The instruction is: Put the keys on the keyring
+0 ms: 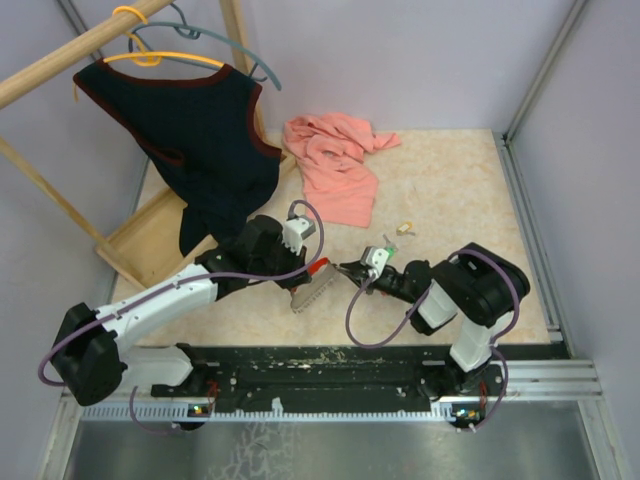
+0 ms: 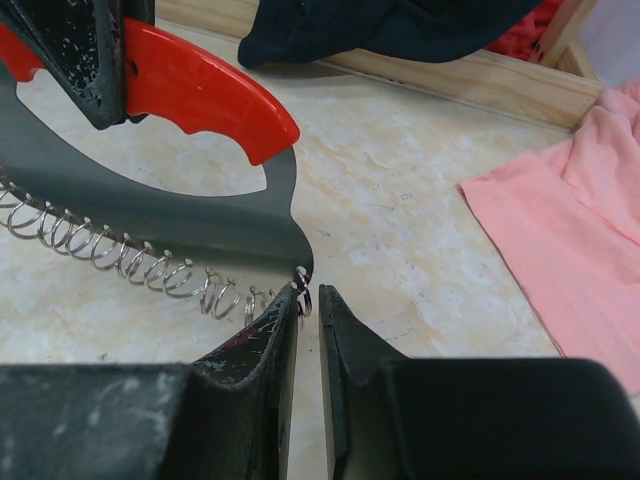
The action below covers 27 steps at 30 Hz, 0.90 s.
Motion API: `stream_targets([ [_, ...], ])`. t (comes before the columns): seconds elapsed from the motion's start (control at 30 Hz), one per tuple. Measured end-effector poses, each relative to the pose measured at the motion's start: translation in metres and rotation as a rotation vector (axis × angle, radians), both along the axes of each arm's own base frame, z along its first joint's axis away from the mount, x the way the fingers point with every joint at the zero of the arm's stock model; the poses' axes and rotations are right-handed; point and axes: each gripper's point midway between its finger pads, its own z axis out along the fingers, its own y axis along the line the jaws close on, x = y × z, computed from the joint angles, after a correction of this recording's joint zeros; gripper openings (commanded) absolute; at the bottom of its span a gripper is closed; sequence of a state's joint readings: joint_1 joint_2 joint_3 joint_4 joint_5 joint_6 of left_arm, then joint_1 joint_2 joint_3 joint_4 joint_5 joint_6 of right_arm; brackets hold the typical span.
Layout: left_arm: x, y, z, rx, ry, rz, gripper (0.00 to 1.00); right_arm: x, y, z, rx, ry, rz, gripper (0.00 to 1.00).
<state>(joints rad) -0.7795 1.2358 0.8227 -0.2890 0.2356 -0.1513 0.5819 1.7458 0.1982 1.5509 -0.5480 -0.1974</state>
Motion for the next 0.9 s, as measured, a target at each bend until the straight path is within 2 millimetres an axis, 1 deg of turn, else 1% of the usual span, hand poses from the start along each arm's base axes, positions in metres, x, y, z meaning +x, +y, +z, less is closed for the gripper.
stream_targets([
  [0.27, 0.002, 0.000, 0.005, 0.012, -0.017, 0.001, 0.00, -0.004, -0.001, -0.008, -0.051, 0.008, 0.017, 0.11],
  [0.37, 0.002, 0.000, 0.006, 0.021, -0.021, -0.003, 0.00, -0.003, -0.001, -0.008, -0.065, 0.007, 0.023, 0.12],
  [0.57, 0.000, 0.005, 0.005, 0.062, -0.024, 0.004, 0.00, -0.003, -0.001, 0.007, -0.059, -0.037, 0.024, 0.15],
  [0.63, 0.001, 0.006, 0.007, 0.071, -0.029, 0.005, 0.00, -0.004, -0.002, 0.009, -0.070, -0.045, 0.027, 0.15],
  [0.8, 0.001, 0.005, 0.012, 0.080, -0.043, -0.002, 0.00, -0.006, -0.003, 0.002, -0.112, -0.040, 0.034, 0.16],
  [0.9, -0.001, 0.005, 0.013, 0.086, -0.042, -0.008, 0.00, -0.009, -0.002, -0.002, -0.128, -0.043, 0.040, 0.20],
])
